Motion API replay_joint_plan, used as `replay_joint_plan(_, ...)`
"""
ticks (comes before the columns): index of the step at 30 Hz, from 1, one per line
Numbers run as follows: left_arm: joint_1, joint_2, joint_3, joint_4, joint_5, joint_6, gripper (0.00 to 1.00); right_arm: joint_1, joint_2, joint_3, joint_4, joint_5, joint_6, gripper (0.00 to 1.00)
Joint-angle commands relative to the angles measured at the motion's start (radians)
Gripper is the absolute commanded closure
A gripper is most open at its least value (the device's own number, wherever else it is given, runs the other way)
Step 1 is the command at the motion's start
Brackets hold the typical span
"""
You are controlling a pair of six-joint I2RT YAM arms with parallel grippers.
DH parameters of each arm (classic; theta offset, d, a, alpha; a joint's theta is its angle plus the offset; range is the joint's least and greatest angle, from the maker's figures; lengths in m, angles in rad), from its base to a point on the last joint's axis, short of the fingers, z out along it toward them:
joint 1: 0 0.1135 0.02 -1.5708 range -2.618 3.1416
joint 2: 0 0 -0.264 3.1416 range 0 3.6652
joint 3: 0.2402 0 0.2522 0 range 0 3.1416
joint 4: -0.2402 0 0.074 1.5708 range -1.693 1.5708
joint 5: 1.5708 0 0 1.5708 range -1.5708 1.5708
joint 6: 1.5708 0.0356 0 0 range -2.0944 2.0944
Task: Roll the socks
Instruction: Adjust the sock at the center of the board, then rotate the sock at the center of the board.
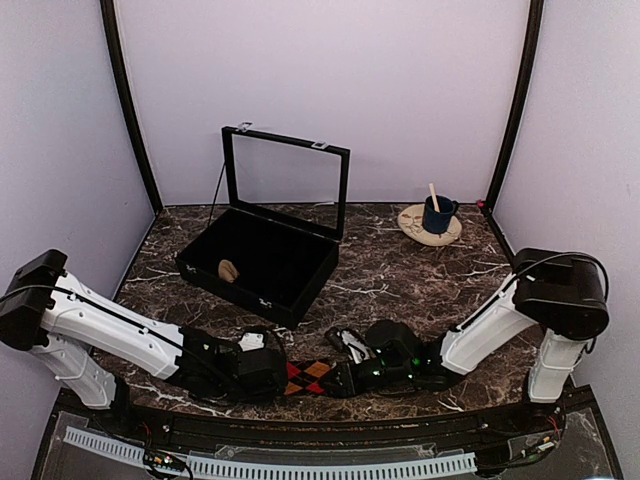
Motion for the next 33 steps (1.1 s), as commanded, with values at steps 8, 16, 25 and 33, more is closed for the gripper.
replay_joint_plan(8,0.001,0.033,0.041,-0.015,-0.02,0.064,1.0,0.01,-0.143,0.154,-0.395,0.109,-0.167,1.0)
replay_joint_plan(16,0.0,0.042,0.059,-0.042,-0.017,0.075,1.0,-0.022,-0.035,0.244,-0.362,0.101,-0.196,1.0)
replay_joint_plan(25,0.01,0.048,0.068,-0.082,-0.031,0.057,1.0,-0.058,0.03,0.158,-0.317,0.109,-0.185,1.0)
replay_joint_plan(33,0.053,0.057,0.06,-0.077,-0.027,0.074,1.0,-0.055,-0.032,0.046,-0.313,0.142,-0.143,1.0)
